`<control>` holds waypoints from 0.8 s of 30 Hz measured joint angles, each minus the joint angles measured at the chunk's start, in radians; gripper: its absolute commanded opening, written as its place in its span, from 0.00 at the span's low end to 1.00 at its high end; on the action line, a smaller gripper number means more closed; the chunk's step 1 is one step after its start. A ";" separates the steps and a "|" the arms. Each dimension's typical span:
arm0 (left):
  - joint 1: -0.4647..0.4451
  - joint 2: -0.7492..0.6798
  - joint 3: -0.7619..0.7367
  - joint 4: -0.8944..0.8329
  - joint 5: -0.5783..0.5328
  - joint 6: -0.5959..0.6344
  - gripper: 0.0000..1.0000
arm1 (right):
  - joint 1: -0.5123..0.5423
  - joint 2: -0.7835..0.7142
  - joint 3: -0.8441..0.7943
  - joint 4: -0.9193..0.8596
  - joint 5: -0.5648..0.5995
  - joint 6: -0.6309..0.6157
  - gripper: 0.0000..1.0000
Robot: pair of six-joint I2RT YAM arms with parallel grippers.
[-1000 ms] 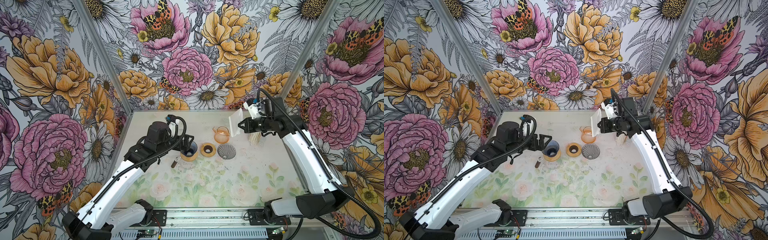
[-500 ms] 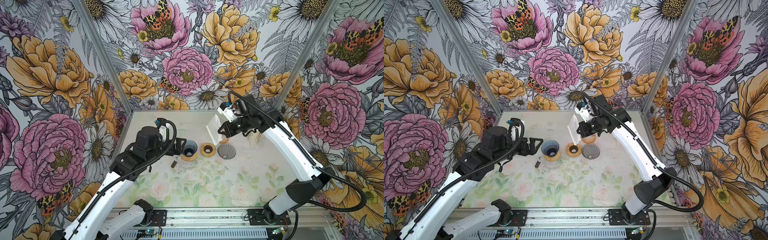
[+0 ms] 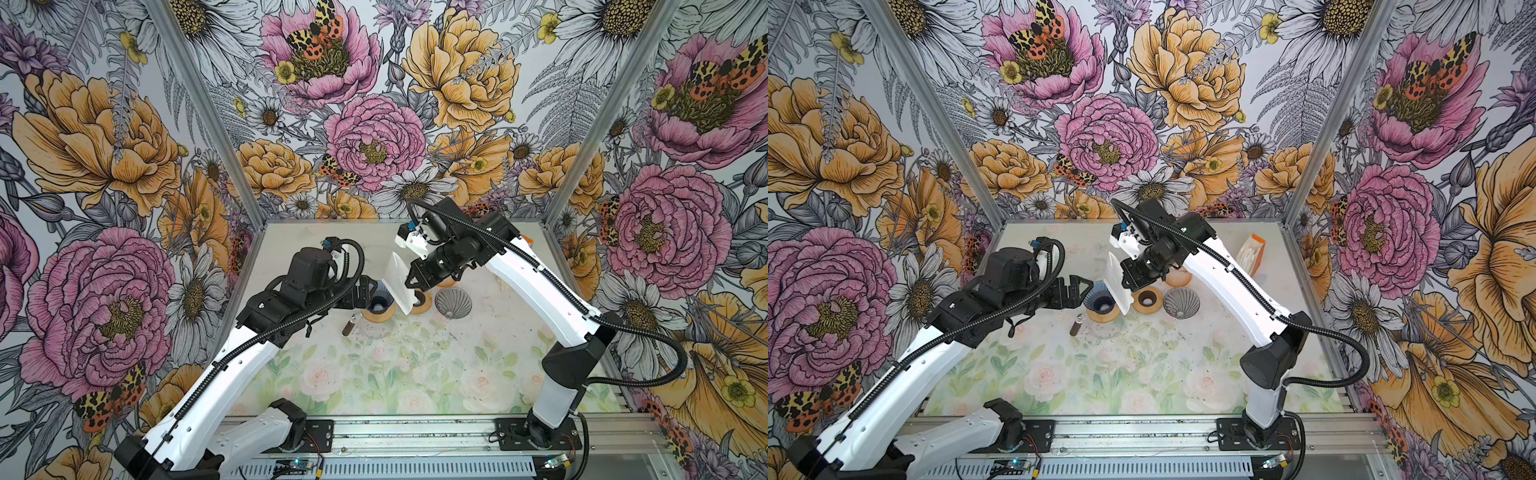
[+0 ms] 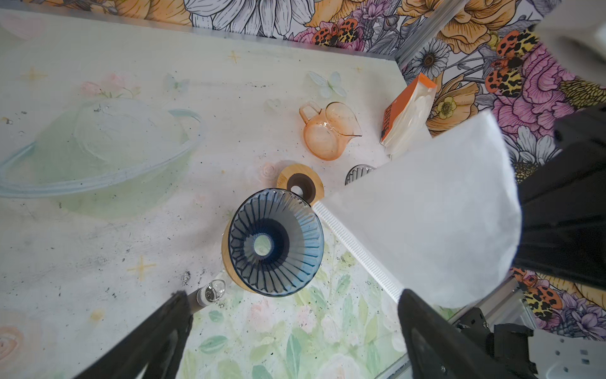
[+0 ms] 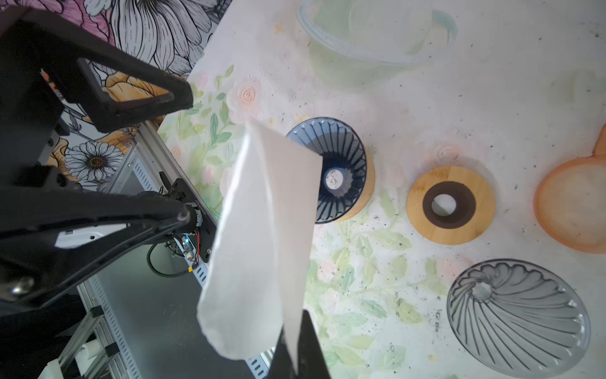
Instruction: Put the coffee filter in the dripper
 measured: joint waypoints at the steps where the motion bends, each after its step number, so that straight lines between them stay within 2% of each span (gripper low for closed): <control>1: 0.000 0.005 0.004 0.000 0.000 0.000 0.99 | 0.003 0.011 0.010 -0.006 0.003 0.014 0.00; 17: 0.001 0.053 0.024 0.000 0.009 -0.006 0.95 | 0.014 0.228 0.194 -0.046 -0.039 0.242 0.00; 24: 0.003 0.094 0.024 0.004 0.027 -0.014 0.93 | 0.016 0.258 0.207 -0.062 -0.043 0.311 0.00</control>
